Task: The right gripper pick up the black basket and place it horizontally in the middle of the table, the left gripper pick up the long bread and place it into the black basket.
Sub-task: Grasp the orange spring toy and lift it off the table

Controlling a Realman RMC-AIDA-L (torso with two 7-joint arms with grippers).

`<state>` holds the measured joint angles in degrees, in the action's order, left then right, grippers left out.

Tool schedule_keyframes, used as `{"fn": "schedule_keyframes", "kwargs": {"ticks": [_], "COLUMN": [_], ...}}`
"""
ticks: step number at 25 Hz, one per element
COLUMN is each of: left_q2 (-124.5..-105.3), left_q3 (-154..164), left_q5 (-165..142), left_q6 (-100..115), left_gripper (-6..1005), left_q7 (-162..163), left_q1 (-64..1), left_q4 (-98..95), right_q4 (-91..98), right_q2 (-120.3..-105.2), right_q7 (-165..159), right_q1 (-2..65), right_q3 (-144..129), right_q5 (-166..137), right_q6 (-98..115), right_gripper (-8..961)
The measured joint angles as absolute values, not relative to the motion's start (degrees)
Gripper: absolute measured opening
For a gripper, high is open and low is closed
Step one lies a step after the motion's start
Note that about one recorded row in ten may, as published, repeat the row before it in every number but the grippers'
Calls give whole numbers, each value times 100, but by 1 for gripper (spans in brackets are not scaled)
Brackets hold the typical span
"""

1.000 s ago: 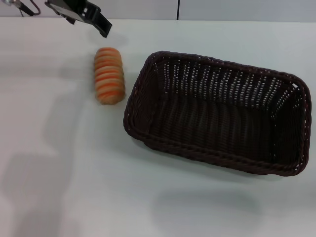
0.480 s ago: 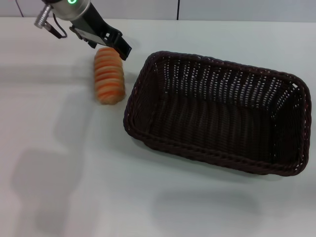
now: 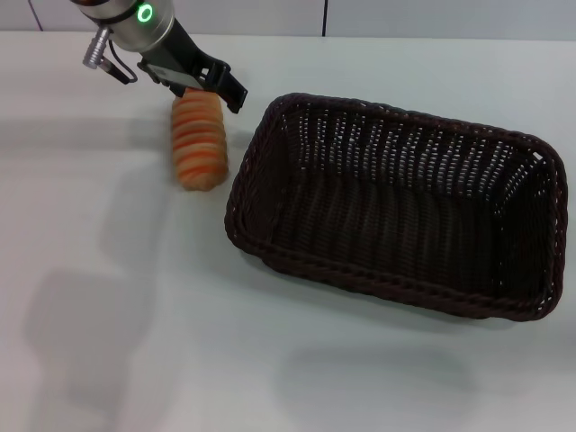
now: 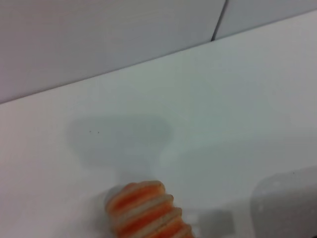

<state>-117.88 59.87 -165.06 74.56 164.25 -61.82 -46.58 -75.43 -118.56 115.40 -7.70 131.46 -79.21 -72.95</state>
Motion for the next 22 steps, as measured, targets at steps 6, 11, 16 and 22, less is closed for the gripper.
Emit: {"fn": "schedule_keyframes", "kwargs": {"ticks": [6,11,16,22], "left_q2": [-11803,-11808,-11821,-11799], "left_q3": [5846,5438,5179,5199], "left_q5": [-16487,-16491,-16471,-16521], "left_q6": [7364,7146,6742,6485], "left_gripper": [860,859,859,859], "left_q7": [16488,16489,16489,16489], "left_q1": [-6266,-6230,-6141,-6131], "left_q4": [-4336,-4189,-4038,-3661], "right_q4": [-7595,-7722,-7759,-7797], "right_q2": [-11873,-11882,-11876,-11876], "right_q7": [11540,11481,11463,11467], "right_q1": [-764,-755,-719,-664], "right_q3": [13033,12937,12807,12778], "right_q5": [-7937,-8092,-8162,-8201], "right_q6": [-7296,-7293,-7276,-7284], "right_gripper": [455,455,455,455]}}
